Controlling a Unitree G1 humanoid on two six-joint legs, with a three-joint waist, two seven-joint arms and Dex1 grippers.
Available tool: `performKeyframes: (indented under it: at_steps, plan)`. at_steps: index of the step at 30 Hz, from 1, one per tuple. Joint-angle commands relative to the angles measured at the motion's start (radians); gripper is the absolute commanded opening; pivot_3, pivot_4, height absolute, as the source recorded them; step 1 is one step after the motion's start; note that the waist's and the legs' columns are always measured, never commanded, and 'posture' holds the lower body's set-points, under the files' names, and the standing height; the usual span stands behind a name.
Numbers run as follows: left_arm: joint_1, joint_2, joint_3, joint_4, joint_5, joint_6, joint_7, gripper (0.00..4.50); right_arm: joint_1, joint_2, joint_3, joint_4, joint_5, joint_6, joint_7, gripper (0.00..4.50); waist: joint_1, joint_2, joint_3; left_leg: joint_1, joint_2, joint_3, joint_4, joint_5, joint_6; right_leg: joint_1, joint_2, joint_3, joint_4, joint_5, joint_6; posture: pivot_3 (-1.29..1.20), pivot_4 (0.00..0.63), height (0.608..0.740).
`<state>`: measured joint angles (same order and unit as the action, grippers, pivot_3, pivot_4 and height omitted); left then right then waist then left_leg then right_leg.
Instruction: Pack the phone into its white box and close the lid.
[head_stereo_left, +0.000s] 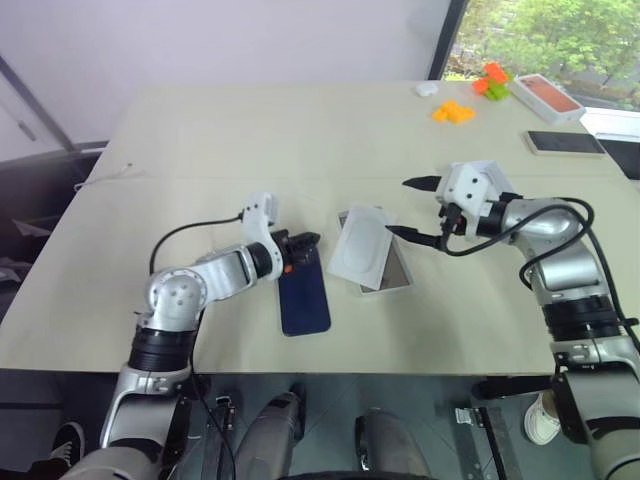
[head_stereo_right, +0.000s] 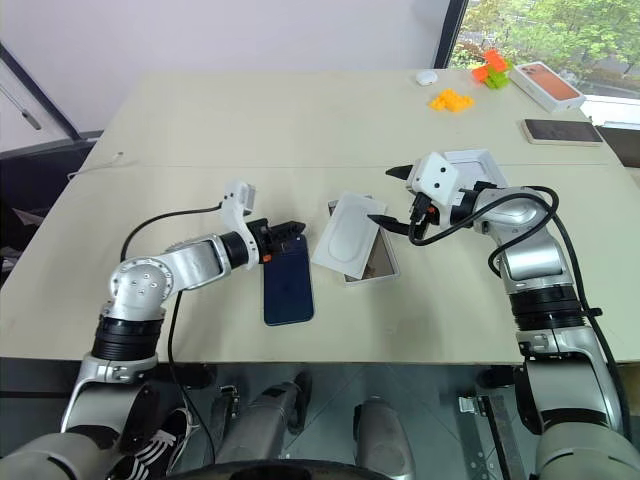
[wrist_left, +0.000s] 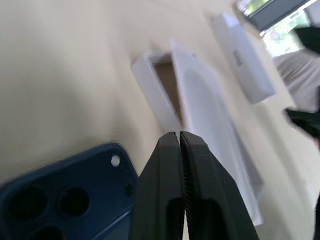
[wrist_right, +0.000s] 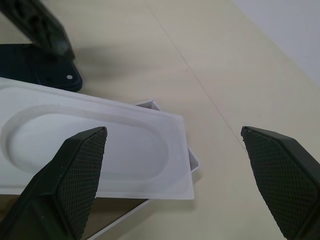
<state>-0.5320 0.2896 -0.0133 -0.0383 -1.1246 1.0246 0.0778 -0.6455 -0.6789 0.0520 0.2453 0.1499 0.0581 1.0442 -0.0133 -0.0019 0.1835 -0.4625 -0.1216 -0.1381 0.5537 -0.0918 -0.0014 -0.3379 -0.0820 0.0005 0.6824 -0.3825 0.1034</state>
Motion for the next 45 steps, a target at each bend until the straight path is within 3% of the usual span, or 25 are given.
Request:
performKeyframes:
  at_steps: [1, 19, 31, 34, 41, 45]
  plan:
    - [-0.007, -0.039, -0.008, -0.003, 0.044, 0.022, -0.027, 0.01, -0.014, -0.008, -0.023, -0.015, 0.004, -0.02, -0.009, 4.5, 0.001, 0.0, 0.0, 0.0, 0.0, 0.0, 0.0, 0.0, 0.0, 0.0, 0.0, 0.0, 0.0, 0.0, 0.0, 0.0, 0.15, 0.74]
    - [0.016, -0.157, -0.027, -0.093, 0.109, 0.214, -0.091, 0.01, -0.007, -0.017, -0.026, -0.007, -0.005, -0.036, -0.015, 4.5, 0.001, 0.0, 0.0, 0.0, 0.0, 0.0, 0.001, 0.0, 0.0, 0.001, 0.0, -0.001, 0.0, 0.0, 0.0, 0.0, 0.15, 0.74]
    - [0.003, -0.115, 0.095, -0.214, 0.102, 0.183, -0.139, 0.01, 0.006, -0.028, -0.005, 0.002, -0.051, -0.054, -0.023, 4.5, 0.001, 0.0, 0.0, 0.0, 0.0, 0.0, 0.001, 0.0, 0.0, 0.001, 0.0, -0.001, 0.0, 0.0, 0.0, 0.0, 0.15, 0.74]
    - [0.013, -0.078, 0.129, -0.244, 0.118, 0.138, -0.177, 0.0, -0.011, 0.001, 0.001, -0.013, -0.033, 0.013, -0.023, 3.72, 0.0, 0.0, 0.0, 0.0, 0.0, 0.0, 0.001, 0.0, 0.0, 0.001, 0.0, -0.001, 0.0, 0.0, 0.0, 0.0, 0.15, 0.74]
    - [0.07, 0.068, 0.148, -0.277, 0.172, 0.045, -0.325, 0.0, 0.025, 0.066, 0.091, -0.104, -0.146, -0.02, -0.113, 0.04, -0.001, 0.0, 0.0, 0.0, 0.0, 0.0, -0.002, 0.0, -0.001, -0.001, 0.0, 0.0, 0.0, 0.0, 0.0, 0.0, 0.15, 0.74]
    - [0.09, 0.142, 0.167, -0.293, 0.177, 0.002, -0.414, 0.0, 0.029, 0.042, 0.156, -0.081, -0.261, -0.127, -0.15, 0.04, 0.004, 0.0, 0.0, 0.001, 0.0, -0.001, -0.002, 0.0, -0.001, -0.003, 0.0, 0.0, 0.0, 0.0, 0.0, 0.0, 0.15, 0.74]
